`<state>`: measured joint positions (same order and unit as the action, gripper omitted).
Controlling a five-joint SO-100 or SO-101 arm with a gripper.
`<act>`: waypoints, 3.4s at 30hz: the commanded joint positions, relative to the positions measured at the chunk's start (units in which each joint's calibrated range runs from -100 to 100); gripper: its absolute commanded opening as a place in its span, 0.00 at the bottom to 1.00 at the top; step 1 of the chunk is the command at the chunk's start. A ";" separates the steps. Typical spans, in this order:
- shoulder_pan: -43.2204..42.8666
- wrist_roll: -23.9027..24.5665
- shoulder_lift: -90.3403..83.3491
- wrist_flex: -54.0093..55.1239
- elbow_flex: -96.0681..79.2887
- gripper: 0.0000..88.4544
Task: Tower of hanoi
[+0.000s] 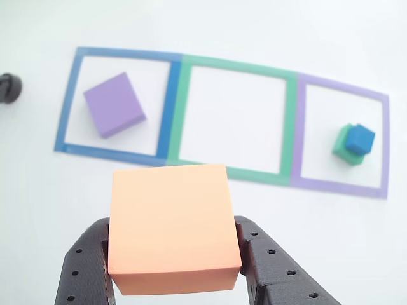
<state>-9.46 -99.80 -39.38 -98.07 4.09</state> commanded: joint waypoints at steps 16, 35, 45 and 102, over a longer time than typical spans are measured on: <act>-8.50 -0.20 -8.93 17.82 -22.40 0.09; -11.02 -0.20 4.21 97.55 -75.01 0.10; -12.08 -0.20 22.48 119.89 -74.38 0.10; -12.69 -0.20 41.47 135.67 -65.93 0.33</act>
<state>-22.55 -99.61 5.11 36.28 -63.45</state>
